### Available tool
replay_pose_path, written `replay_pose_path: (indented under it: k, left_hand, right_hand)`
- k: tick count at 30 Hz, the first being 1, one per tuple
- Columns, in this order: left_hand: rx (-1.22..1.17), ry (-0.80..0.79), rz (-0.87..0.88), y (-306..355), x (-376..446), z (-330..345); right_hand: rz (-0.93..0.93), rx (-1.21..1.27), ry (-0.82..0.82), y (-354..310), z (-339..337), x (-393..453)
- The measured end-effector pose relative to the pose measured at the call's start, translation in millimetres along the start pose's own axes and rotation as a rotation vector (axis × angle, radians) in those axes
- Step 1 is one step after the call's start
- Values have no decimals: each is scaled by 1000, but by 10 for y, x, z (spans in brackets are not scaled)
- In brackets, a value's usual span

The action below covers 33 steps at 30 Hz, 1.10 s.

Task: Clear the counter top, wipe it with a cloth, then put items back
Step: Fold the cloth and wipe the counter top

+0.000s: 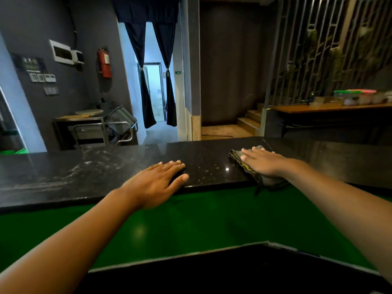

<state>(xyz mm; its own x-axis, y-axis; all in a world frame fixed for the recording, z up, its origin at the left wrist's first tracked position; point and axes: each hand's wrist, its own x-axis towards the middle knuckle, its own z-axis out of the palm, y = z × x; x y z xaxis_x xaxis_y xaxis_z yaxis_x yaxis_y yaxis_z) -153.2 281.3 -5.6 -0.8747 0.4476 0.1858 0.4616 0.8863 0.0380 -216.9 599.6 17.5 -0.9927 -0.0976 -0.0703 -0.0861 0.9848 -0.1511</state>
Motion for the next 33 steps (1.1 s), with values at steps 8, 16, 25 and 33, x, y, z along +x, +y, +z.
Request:
replay_pose_path:
  k: [8, 16, 25, 33]
  left_hand:
    - [-63, -73, -70, 26, -15, -74]
    - [60, -124, -95, 62, -35, -83]
    - [37, -124, -103, 33, -5, -72]
    - [93, -113, -166, -126, -263, -145]
  right_hand:
    - [-87, -9, -28, -320, 18, 319]
    - [-114, 16, -75, 584, -89, 594]
    - [-52, -21, -35, -58, -153, 1435]
    - [-651, -42, -86, -776, 160, 430]
